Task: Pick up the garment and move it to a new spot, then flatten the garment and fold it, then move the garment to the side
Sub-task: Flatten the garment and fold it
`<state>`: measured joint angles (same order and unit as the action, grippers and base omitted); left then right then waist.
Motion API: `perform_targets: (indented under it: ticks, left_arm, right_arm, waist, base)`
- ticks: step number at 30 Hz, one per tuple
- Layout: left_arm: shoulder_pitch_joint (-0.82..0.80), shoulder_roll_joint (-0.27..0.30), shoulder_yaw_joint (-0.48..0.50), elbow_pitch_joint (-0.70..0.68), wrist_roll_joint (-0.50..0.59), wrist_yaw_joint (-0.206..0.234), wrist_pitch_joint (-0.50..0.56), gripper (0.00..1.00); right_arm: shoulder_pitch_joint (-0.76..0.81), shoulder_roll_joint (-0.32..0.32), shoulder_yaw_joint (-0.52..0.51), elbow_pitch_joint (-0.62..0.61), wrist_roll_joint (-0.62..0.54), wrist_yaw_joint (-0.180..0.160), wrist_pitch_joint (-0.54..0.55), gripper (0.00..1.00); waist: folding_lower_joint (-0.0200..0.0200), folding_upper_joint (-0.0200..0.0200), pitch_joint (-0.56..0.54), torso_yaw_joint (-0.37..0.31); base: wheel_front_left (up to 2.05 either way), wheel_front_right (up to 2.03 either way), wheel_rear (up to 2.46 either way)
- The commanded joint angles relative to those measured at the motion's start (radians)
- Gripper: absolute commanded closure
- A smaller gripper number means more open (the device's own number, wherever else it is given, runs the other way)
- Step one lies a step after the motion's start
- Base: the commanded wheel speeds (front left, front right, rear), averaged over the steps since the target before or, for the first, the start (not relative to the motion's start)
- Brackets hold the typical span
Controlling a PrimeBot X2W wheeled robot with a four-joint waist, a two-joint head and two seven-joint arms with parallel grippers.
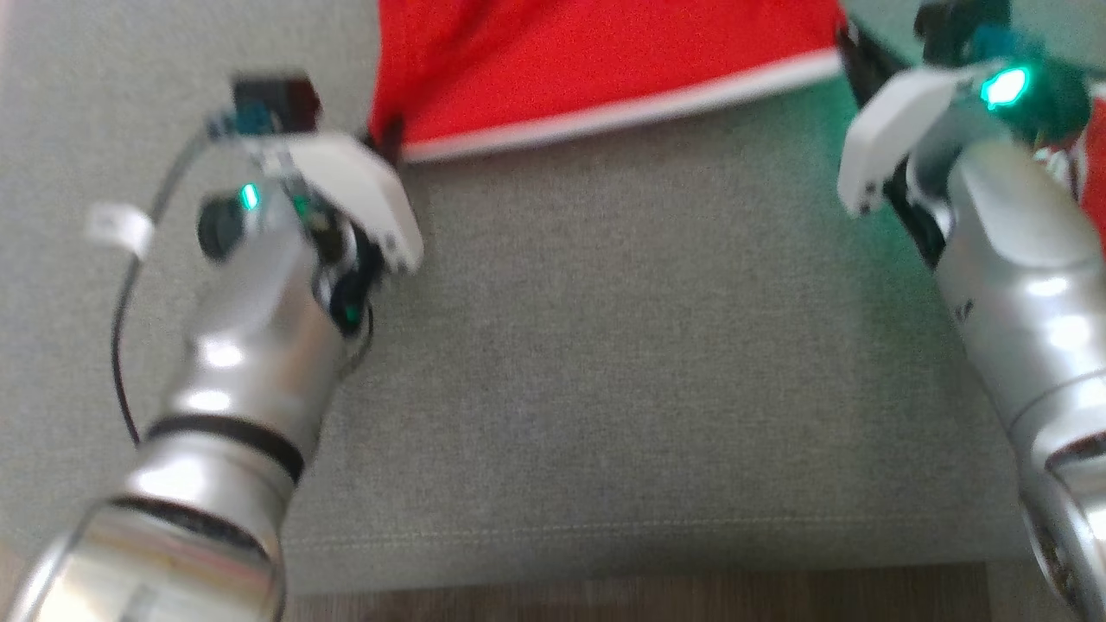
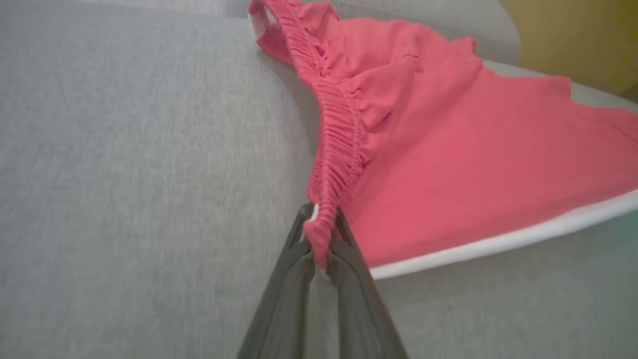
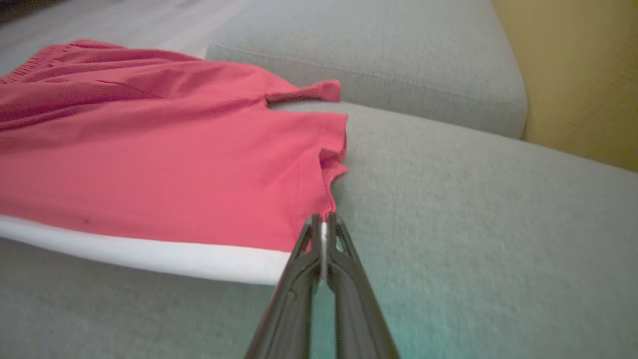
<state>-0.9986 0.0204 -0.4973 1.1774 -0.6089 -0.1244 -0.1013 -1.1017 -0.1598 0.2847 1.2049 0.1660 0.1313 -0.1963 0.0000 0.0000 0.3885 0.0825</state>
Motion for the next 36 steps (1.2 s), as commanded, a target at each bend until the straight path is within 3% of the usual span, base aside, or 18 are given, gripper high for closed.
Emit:
perform_targets:
  ticks: [1,10,16,19,20,21,24,26,27,32,36]
  left_arm:
    - [0.001,0.031,0.005,-0.011,0.004,-0.002,-0.014,1.00]
    - [0.122,0.030,-0.072,-0.018,-0.022,-0.005,-0.054,1.00]
    - [0.188,0.030,-0.116,-0.021,-0.033,-0.002,-0.091,1.00]
    - [0.227,0.030,-0.139,-0.030,-0.042,-0.003,-0.102,1.00]
    - [0.254,0.030,-0.156,-0.035,-0.049,-0.003,-0.105,1.00]
    - [0.254,0.030,-0.156,-0.035,-0.049,-0.003,-0.105,1.00]
    - [0.302,0.030,-0.178,-0.047,-0.070,-0.004,-0.098,1.00]
    - [0.340,0.030,-0.197,-0.059,-0.086,-0.005,-0.084,1.00]
    - [0.383,0.030,-0.219,-0.075,-0.106,-0.006,-0.068,1.00]
    - [0.483,0.038,-0.272,-0.124,-0.148,-0.006,-0.031,1.00]
    - [0.568,0.078,-0.322,-0.215,-0.201,-0.006,0.007,1.00]
  right_arm:
    - [0.009,-0.002,0.026,-0.018,0.020,-0.001,0.009,1.00]
    - [0.119,-0.087,0.179,-0.041,0.139,-0.001,0.079,1.00]
    - [0.231,-0.182,0.352,-0.178,0.310,-0.001,0.195,1.00]
    - [0.283,-0.257,0.440,-0.281,0.412,-0.001,0.260,1.00]
    - [0.311,-0.315,0.498,-0.351,0.474,-0.001,0.305,1.00]
    - [0.311,-0.315,0.498,-0.351,0.474,-0.001,0.305,1.00]
    - [0.353,-0.398,0.571,-0.444,0.568,-0.001,0.388,1.00]
    - [0.389,-0.449,0.628,-0.517,0.640,-0.001,0.466,1.00]
    - [0.426,-0.506,0.677,-0.604,0.725,-0.001,0.545,1.00]
    - [0.479,-0.653,0.751,-0.746,0.840,-0.001,0.681,1.00]
    - [0.518,-0.735,0.782,-0.803,0.887,-0.001,0.766,1.00]
  waist:
    - [0.0000,0.0000,-0.051,0.003]
    - [0.0000,0.0000,-0.139,0.009]
    - [0.0000,0.0000,-0.202,0.011]
    - [0.0000,0.0000,-0.233,0.013]
    - [0.0000,0.0000,-0.253,0.015]
    - [0.0000,0.0000,-0.253,0.015]
    - [0.0000,0.0000,-0.286,0.019]
    - [0.0000,0.0000,-0.312,0.022]
    - [0.0000,0.0000,-0.336,0.025]
    - [0.0000,0.0000,-0.390,0.028]
    - [0.0000,0.0000,-0.424,0.032]
  base:
    - [0.00,0.00,0.00]
    - [0.00,0.00,0.00]
    - [0.00,0.00,0.00]
    - [0.00,0.00,0.00]
    - [0.00,0.00,0.00]
    - [0.00,0.00,0.00]
    - [0.00,0.00,0.00]
    - [0.00,0.00,0.00]
    - [0.00,0.00,0.00]
    - [0.00,0.00,0.00]
    - [0.00,0.00,0.00]
